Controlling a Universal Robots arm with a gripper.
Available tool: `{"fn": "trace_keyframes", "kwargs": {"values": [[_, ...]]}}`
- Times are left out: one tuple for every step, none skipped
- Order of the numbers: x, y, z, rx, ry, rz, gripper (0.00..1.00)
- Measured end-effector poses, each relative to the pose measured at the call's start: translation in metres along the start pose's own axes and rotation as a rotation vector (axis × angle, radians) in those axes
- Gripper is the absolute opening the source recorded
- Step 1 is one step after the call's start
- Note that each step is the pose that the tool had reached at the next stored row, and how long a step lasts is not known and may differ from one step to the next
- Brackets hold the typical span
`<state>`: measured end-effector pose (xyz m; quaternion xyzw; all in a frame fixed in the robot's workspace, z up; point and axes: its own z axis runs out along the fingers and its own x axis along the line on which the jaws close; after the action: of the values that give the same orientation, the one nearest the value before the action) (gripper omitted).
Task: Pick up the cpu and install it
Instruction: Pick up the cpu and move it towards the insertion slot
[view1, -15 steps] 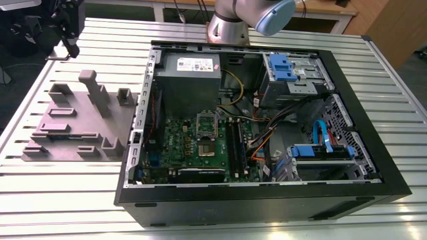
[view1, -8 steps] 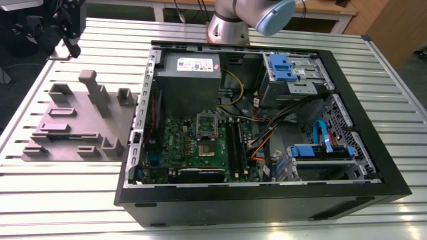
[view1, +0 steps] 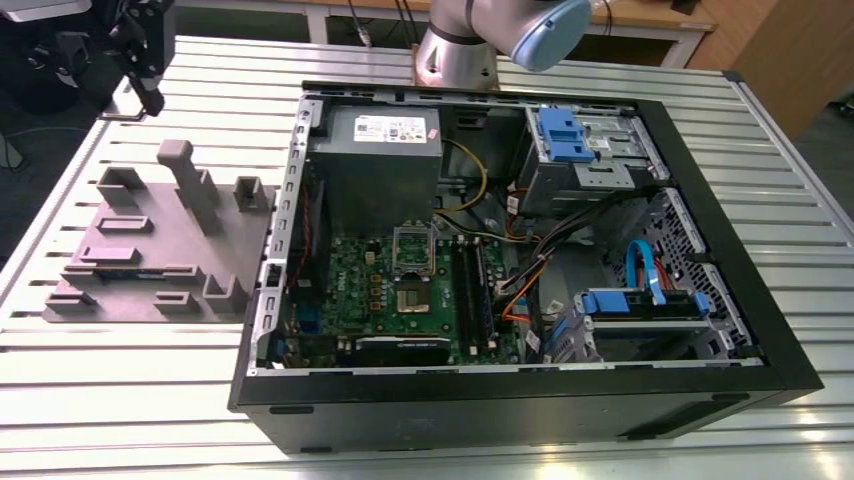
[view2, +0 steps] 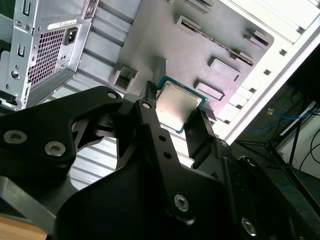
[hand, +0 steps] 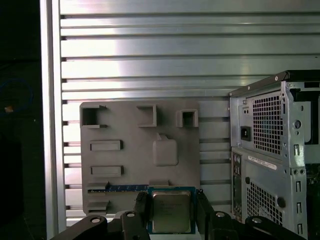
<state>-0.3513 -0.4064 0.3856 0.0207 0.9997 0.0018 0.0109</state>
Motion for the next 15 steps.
{"fn": "trace_keyframes", "kwargs": {"values": [[-0.0004, 0.0000, 0.0000, 0.0000, 0.0000, 0.000, 0.47], [-0.0007, 0.0000, 0.0000, 0.0000, 0.0000, 0.000, 0.47], [-0.0010, 0.0000, 0.0000, 0.0000, 0.0000, 0.000, 0.47], [-0.0013, 0.0001, 0.0000, -0.0001, 0.0000, 0.000, 0.47], [-0.0016, 0.0001, 0.0001, -0.0001, 0.0000, 0.000, 0.47], [-0.0018, 0.0001, 0.0000, 0.0000, 0.0001, 0.000, 0.47], [-0.0021, 0.0001, 0.0000, 0.0000, 0.0001, 0.000, 0.47], [-0.0024, 0.0001, 0.0000, 0.0000, 0.0001, 0.000, 0.47], [-0.0027, 0.0001, 0.0001, 0.0000, 0.0000, 0.000, 0.47], [-0.0029, 0.0001, 0.0001, 0.0000, 0.0000, 0.000, 0.47], [-0.0032, 0.0001, 0.0001, 0.0000, 0.0000, 0.000, 0.47], [-0.0035, 0.0002, 0.0001, 0.0000, 0.0000, 0.000, 0.47], [-0.0038, 0.0002, 0.0001, 0.0000, 0.0001, 0.000, 0.47], [-0.0040, 0.0002, 0.0001, -0.0001, 0.0000, 0.000, 0.47], [-0.0044, 0.0002, 0.0002, -0.0001, -0.0001, 0.000, 0.47]]}}
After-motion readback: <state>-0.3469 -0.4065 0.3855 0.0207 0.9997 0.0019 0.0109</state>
